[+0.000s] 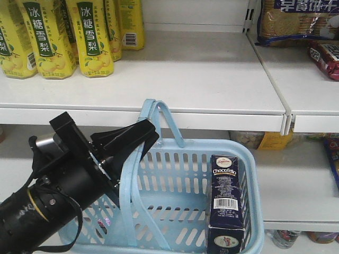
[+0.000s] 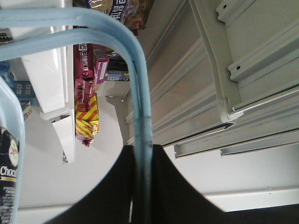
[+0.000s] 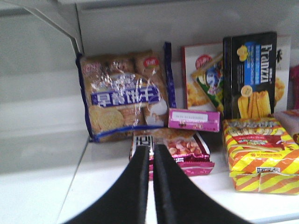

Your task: Left arm holds basket, right arm returns cookies

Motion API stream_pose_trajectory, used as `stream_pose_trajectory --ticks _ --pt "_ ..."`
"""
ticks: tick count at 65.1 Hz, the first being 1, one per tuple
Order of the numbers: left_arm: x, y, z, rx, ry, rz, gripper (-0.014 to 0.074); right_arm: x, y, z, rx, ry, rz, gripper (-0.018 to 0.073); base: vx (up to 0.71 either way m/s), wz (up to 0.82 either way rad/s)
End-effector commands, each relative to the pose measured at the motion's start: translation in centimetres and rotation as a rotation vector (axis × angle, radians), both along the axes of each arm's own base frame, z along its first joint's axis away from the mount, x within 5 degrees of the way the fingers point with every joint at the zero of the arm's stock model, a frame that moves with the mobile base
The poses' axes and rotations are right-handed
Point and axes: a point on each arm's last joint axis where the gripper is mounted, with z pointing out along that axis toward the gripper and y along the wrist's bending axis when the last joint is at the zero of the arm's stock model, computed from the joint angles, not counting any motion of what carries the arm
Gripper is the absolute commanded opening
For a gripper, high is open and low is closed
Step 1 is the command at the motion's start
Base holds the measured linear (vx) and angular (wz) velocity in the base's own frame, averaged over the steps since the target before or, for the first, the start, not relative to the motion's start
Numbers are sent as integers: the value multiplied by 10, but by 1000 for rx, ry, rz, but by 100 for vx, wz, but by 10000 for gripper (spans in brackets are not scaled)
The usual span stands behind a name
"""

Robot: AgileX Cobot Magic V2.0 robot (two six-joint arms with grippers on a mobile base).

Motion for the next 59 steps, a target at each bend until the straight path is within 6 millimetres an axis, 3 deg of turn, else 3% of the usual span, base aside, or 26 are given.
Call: stream_pose_trajectory --ticks 1,9,18,29,48,59 --pt "8 11 26 -162 -76 105 -3 12 4 22 -15 16 46 -3 0 0" --pt "8 11 26 -162 -76 105 -3 30 17 24 -9 195 148 -3 0 0" --pt "8 11 26 -162 -76 105 -3 46 28 13 3 438 212 -3 0 0" --pt "8 11 26 -162 -76 105 -3 58 45 -4 65 610 315 -3 0 0" --pt "8 11 26 -162 -76 105 -3 57 71 -9 49 665 461 29 0 0" --pt "8 11 26 -162 -76 105 -3 56 71 -11 51 690 463 176 0 0"
